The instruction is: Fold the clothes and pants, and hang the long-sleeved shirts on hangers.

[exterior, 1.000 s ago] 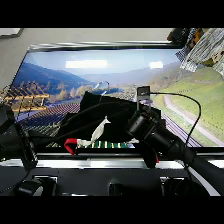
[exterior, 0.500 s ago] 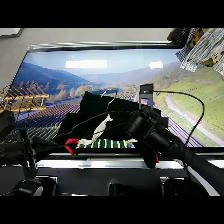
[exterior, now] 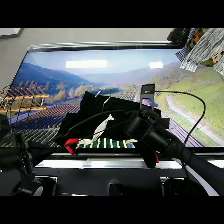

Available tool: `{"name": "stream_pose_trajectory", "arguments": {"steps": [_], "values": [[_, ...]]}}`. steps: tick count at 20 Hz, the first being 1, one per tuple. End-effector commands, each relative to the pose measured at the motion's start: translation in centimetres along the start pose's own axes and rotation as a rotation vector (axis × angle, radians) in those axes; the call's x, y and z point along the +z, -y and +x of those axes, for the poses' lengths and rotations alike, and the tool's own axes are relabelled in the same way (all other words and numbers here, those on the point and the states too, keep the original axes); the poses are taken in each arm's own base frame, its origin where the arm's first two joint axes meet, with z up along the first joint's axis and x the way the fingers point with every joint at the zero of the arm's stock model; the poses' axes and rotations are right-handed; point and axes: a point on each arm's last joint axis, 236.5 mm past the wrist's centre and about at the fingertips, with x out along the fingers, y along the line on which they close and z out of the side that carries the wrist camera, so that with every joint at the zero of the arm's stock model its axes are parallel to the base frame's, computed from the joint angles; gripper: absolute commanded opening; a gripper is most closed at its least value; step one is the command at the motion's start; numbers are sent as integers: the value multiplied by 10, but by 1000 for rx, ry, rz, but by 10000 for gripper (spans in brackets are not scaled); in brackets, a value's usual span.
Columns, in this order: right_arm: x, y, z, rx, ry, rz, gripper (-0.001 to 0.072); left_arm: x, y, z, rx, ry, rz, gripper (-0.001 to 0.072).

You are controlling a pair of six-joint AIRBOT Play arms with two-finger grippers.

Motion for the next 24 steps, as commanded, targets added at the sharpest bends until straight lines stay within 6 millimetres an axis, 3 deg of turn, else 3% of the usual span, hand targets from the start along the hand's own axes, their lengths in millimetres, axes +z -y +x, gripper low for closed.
{"name": "stream_pose_trajectory", "arguments": {"steps": [1,6,14,18,24], "values": [[4,-6,0,26,16,33,30,-10,7,4,-35,-27,-36,27],[4,-8,0,33,17,35,30,-22,9,18,-80,-57,-71,27],[3,-15,7,22,12,29,30,-17,19,16,-116,-34,-70,27],[0,-1,8,-47,-2,24,29,-16,25,13,-124,-17,-59,27],[-2,2,8,-59,-8,13,31,-18,30,15,-157,-31,-57,27]]}}
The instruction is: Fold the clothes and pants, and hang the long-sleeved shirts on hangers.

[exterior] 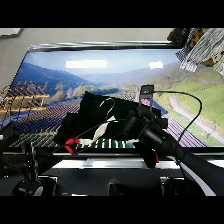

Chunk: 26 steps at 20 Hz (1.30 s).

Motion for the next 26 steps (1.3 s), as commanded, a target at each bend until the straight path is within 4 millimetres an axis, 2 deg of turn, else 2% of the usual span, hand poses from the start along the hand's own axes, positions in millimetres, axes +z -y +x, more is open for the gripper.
{"name": "stream_pose_trajectory", "arguments": {"steps": [1,7,13,18,22,24,26], "values": [[0,2,0,-9,-2,-13,31,-3,-1,5,-17,-14,3,27],[3,-8,-6,71,11,-16,31,1,-20,27,-59,-40,41,27],[15,11,-28,141,62,31,29,10,-34,42,-83,-39,85,27],[19,57,-33,-17,74,23,29,13,-33,38,-75,-27,98,27],[14,81,-38,-74,59,44,30,23,-30,28,-60,-5,165,27],[19,78,-42,-23,86,58,29,23,-31,29,-60,-9,195,27],[26,58,-44,64,115,24,29,23,-34,32,-64,-12,257,27]]}}
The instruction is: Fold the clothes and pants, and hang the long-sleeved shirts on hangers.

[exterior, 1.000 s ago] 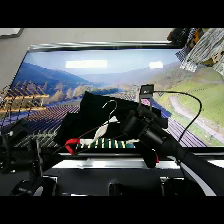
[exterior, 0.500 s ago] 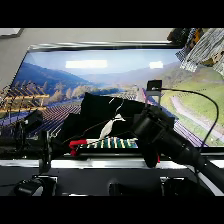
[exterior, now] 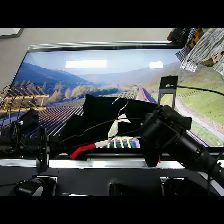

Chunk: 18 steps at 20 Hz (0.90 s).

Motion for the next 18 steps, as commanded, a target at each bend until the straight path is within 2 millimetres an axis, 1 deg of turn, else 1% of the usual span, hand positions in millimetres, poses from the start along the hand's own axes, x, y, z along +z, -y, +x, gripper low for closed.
{"name": "stream_pose_trajectory", "arguments": {"steps": [1,4,5,6,9,11,13,15,18], "values": [[9,-21,-4,111,39,-16,29,1,-6,3,-1,-6,96,27],[6,-17,-4,96,25,9,30,-1,-15,9,-11,-19,136,27],[6,-19,-5,106,23,0,30,0,-20,11,-6,-15,137,27],[11,-23,-9,131,35,-10,30,3,-24,13,-7,-5,156,27],[35,-33,-26,224,100,26,29,6,-27,22,-52,10,157,27],[53,-40,-44,298,144,52,29,7,-34,27,-53,9,137,27],[65,-34,-59,330,168,61,29,11,-43,28,-22,27,165,27],[78,-24,-77,353,191,54,29,13,-46,28,-9,33,185,27],[97,7,-101,347,231,81,29,14,-48,28,-2,37,185,27]]}}
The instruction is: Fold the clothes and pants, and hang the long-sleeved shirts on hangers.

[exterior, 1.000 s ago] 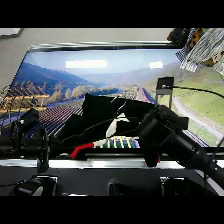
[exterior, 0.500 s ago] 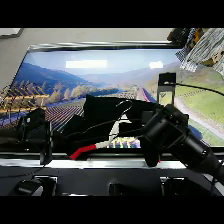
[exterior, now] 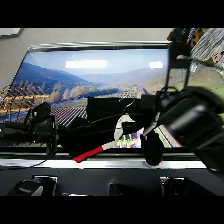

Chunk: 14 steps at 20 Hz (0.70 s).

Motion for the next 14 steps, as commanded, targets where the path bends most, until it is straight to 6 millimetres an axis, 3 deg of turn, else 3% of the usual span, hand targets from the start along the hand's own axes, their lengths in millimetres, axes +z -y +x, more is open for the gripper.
{"name": "stream_pose_trajectory", "arguments": {"steps": [1,5,10,14], "values": [[24,21,-28,-7,40,10,29,5,-9,0,33,21,14,27],[13,13,-21,-17,-15,-20,29,31,-9,-1,31,132,21,27],[9,-43,-10,143,-30,-69,29,37,-14,8,-9,167,-24,27],[3,-48,-11,167,-57,-68,29,55,-17,17,-81,262,-68,26]]}}
